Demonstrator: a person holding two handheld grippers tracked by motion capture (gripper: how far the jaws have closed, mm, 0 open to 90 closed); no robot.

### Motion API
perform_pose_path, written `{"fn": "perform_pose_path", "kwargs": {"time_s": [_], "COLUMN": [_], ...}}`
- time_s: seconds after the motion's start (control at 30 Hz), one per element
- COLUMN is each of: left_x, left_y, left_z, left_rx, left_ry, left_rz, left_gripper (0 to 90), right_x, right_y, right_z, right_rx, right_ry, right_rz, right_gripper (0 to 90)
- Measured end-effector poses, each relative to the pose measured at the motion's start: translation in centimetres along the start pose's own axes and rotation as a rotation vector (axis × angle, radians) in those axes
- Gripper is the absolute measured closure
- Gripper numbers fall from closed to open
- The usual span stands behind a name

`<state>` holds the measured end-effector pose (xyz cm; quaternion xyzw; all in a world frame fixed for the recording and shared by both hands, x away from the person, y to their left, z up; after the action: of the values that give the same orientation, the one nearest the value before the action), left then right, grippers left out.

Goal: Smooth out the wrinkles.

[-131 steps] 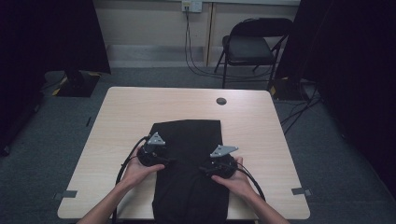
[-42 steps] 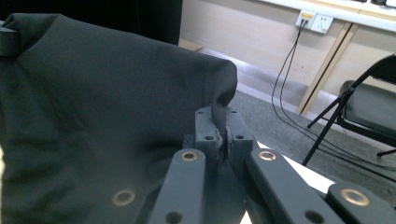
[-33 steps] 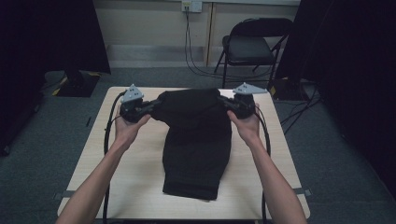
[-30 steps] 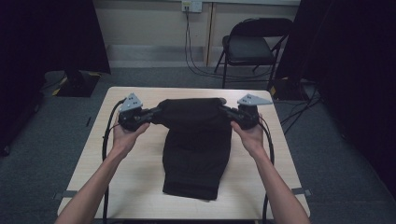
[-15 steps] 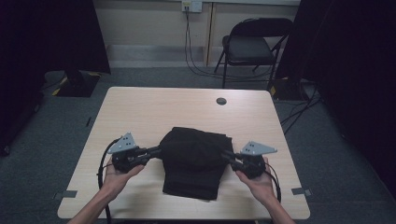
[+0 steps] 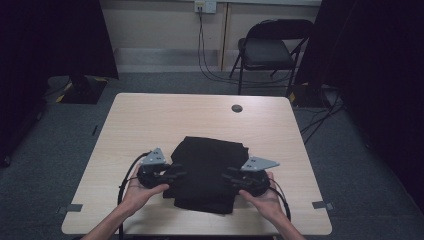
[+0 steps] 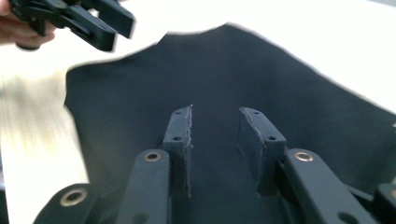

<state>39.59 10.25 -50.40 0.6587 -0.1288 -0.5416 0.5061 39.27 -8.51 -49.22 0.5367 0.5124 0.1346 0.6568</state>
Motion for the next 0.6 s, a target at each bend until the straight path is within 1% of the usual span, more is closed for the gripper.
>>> {"fn": "perform_pose_path", "kwargs": {"time_s": [0.03,0.07,0.1,0.13,0.2,0.23,0.27,0.3,0.33,0.37,0.4,0.43,0.47,0.5,0.53,0.57,0.6], "left_x": [0.4,0.7,0.9,0.9,0.6,0.5,0.3,0.3,0.3,0.6,0.7,1.3,2.1,2.9,3.8,4.6,5.0], "left_y": [-0.6,-1.2,-1.6,-1.6,-1.2,-0.8,-0.4,0.0,0.4,0.9,1.0,1.2,1.2,0.9,0.4,-0.3,-0.8], "left_z": [0.4,0.7,0.9,0.9,0.8,0.7,0.6,0.5,0.4,0.3,0.3,0.3,0.5,0.8,1.1,1.1,1.5], "left_rx": [0.015,0.023,0.02,0.015,0.005,-0.005,-0.009,-0.009,0.008,0.014,0.015,0.024,0.018,0.017,0.029,0.045,0.039], "left_ry": [-0.002,-0.002,0.0,0.01,0.017,0.022,0.032,0.04,0.052,0.06,0.057,0.045,0.019,-0.038,-0.056,-0.023,-0.023], "left_rz": [-0.031,-0.06,-0.081,-0.08,-0.065,-0.044,-0.022,-0.009,-0.007,0.005,-0.001,-0.021,-0.034,-0.061,-0.097,-0.106,-0.108], "left_gripper": [60.8,59.0,54.6,49.8,45.9,45.1,44.4,43.2,42.9,42.9,43.7,45.0,45.2,44.3,44.0,44.0,44.0], "right_x": [0.5,0.9,1.1,1.2,1.1,1.1,1.2,1.5,1.7,2.0,2.1,2.1,2.1,2.1,2.0,2.0,1.9], "right_y": [-0.5,-1.1,-1.6,-2.1,-2.8,-3.2,-3.9,-4.6,-5.1,-5.3,-5.3,-5.2,-5.2,-5.2,-5.3,-5.3,-5.4], "right_z": [-0.8,-1.5,-2.1,-2.7,-3.4,-3.6,-3.9,-4.1,-4.2,-4.3,-4.3,-4.2,-4.0,-4.0,-4.1,-4.2,-4.4], "right_rx": [-0.011,-0.046,-0.086,-0.095,-0.086,-0.089,-0.091,-0.114,-0.15,-0.167,-0.159,-0.153,-0.123,-0.12,-0.127,-0.131,-0.12], "right_ry": [0.028,0.041,0.048,0.081,0.118,0.117,0.124,0.116,0.099,0.093,0.098,0.103,0.114,0.119,0.119,0.119,0.145], "right_rz": [-0.022,-0.059,-0.086,-0.106,-0.133,-0.142,-0.164,-0.196,-0.213,-0.209,-0.211,-0.207,-0.196,-0.195,-0.195,-0.196,-0.21], "right_gripper": [65.8,65.0,62.8,59.9,57.4,57.4,57.4,57.3,57.2,57.2,58.1,59.4,59.3,59.1,58.8,58.4,58.1]}}
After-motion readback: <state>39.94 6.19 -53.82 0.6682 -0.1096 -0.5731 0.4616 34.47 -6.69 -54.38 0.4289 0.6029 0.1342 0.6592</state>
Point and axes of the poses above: each handheld gripper's, and its own axes: x roughly forward along the jaws, y roughly out of its top, z roughly to its right, the point moved 9 cm from there along x, roughly forward along the jaws, and after that the axes turned 3 degrees about y, right-handed, at the moved point
